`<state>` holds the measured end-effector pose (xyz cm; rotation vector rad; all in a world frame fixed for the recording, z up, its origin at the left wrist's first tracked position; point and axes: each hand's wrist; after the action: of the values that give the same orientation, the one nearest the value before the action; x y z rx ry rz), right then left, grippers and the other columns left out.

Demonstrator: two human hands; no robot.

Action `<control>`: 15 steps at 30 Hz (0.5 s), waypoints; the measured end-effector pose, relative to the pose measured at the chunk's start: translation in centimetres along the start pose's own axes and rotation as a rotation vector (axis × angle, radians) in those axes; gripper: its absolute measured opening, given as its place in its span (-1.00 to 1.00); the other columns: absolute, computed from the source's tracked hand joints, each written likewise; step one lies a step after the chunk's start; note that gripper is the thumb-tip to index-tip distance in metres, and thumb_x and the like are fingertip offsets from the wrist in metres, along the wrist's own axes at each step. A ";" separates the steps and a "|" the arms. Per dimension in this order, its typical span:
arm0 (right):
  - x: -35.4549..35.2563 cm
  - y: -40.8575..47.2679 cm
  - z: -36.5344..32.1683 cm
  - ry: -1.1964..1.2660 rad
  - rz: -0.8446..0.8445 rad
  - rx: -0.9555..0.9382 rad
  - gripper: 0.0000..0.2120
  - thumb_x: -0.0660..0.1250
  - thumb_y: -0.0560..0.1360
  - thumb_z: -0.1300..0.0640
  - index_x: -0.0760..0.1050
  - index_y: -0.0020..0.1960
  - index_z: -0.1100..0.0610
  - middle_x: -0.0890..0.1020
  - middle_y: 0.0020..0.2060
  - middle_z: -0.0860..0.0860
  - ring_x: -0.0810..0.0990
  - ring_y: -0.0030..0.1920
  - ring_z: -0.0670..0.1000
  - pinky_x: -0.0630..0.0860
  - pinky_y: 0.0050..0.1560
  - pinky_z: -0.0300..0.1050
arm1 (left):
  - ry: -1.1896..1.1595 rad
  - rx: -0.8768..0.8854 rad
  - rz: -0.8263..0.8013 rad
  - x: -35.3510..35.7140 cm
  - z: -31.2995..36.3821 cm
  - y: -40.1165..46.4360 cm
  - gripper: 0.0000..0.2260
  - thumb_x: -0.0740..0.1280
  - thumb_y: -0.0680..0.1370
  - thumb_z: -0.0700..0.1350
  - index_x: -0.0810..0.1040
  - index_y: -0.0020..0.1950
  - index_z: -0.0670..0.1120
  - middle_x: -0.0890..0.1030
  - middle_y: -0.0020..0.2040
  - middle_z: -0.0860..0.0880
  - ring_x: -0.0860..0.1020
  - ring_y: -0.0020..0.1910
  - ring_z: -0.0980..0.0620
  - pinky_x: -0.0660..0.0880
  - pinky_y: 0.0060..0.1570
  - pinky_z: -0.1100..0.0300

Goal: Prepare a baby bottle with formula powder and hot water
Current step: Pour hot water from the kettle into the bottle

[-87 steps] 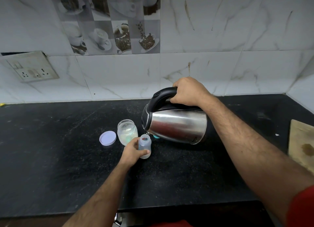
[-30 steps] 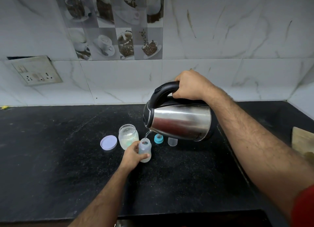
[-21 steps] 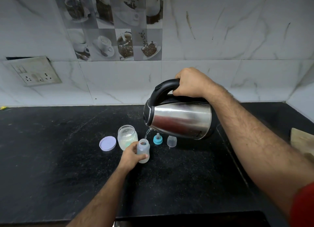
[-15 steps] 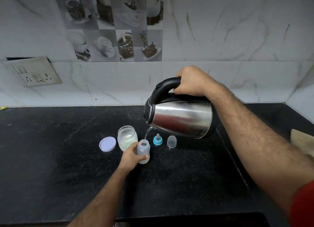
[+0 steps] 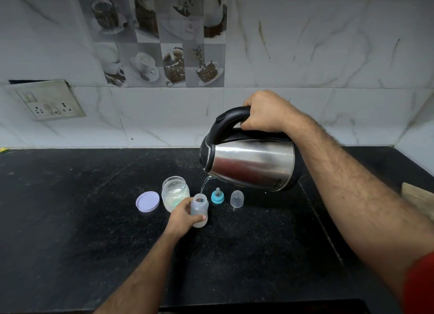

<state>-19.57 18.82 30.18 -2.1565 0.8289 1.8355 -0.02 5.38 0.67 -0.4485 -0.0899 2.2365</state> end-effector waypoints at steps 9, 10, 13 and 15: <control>0.1 0.1 -0.2 -0.024 -0.003 -0.015 -0.85 0.44 0.32 0.08 0.49 -0.34 0.07 0.49 -0.46 -0.03 0.45 -0.43 -0.01 0.29 -0.43 -0.19 | -0.003 -0.010 -0.002 0.0 0.1 0.3 -0.47 0.57 0.39 -0.27 0.50 0.31 -0.07 0.61 0.17 0.03 0.56 0.16 0.05 0.46 0.21 0.13; 0.1 0.1 -0.2 -0.025 -0.004 -0.015 -0.85 0.44 0.32 0.08 0.49 -0.34 0.07 0.49 -0.46 -0.02 0.45 -0.43 -0.01 0.29 -0.43 -0.19 | -0.006 -0.008 -0.001 0.0 0.1 0.3 -0.47 0.57 0.39 -0.27 0.50 0.31 -0.08 0.61 0.16 0.03 0.56 0.15 0.06 0.46 0.19 0.15; 0.2 0.2 -0.3 -0.022 -0.001 -0.020 -0.86 0.44 0.31 0.09 0.49 -0.34 0.08 0.49 -0.46 -0.02 0.45 -0.44 -0.01 0.28 -0.43 -0.18 | -0.015 -0.004 0.003 -0.1 0.2 0.2 -0.47 0.57 0.39 -0.28 0.50 0.30 -0.07 0.61 0.15 0.03 0.56 0.14 0.05 0.46 0.17 0.18; 0.2 0.2 -0.3 -0.024 0.002 -0.022 -0.86 0.43 0.31 0.09 0.49 -0.34 0.08 0.50 -0.46 -0.01 0.45 -0.43 -0.01 0.28 -0.43 -0.18 | -0.021 0.003 0.007 -0.2 0.2 0.1 -0.48 0.56 0.38 -0.29 0.51 0.29 -0.07 0.61 0.15 0.02 0.57 0.15 0.04 0.47 0.13 0.22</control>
<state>-19.43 18.46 30.07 -2.1437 0.8095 1.8761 -0.09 5.17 0.85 -0.4247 -0.0962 2.2485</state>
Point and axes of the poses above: each hand's wrist, its own y-axis towards the middle knuckle, its own x-axis out of the palm, z = x × y
